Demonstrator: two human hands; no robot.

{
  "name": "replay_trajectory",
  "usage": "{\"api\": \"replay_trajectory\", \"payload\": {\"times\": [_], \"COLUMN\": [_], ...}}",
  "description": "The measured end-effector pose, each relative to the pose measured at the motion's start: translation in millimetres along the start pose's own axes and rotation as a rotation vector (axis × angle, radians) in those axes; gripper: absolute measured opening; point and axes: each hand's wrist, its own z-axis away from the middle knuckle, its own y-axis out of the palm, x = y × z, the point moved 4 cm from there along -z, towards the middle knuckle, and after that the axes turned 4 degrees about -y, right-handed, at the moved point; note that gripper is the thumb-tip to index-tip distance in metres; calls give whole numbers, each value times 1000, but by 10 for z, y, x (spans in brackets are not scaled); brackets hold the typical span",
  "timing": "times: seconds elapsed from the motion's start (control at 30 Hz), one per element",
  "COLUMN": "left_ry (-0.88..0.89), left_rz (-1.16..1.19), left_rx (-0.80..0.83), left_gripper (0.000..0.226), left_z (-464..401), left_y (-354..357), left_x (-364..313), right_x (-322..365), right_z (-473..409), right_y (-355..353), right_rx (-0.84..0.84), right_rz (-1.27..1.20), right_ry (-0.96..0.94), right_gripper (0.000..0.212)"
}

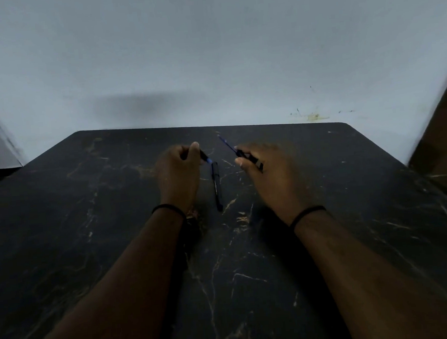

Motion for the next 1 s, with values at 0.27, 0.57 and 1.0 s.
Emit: {"api": "replay_trajectory", "payload": {"times": [0.27, 0.57, 1.0], "left_ry": [-230, -273, -237], "left_rz": [471, 544, 503], "left_rx": [-15, -13, 60], "left_gripper": [26, 25, 24], "left_z": [-17, 18, 38], "left_y": [49, 33, 155], "left_x": [87, 73, 68], "right_x": [-2, 24, -54], "right_z": [11, 0, -1], "right_y": [35, 21, 109], "right_rx": [114, 114, 91], "right_rz": [131, 167, 109], "right_ry": [-17, -15, -14], "right_gripper": [20, 21, 17]}}
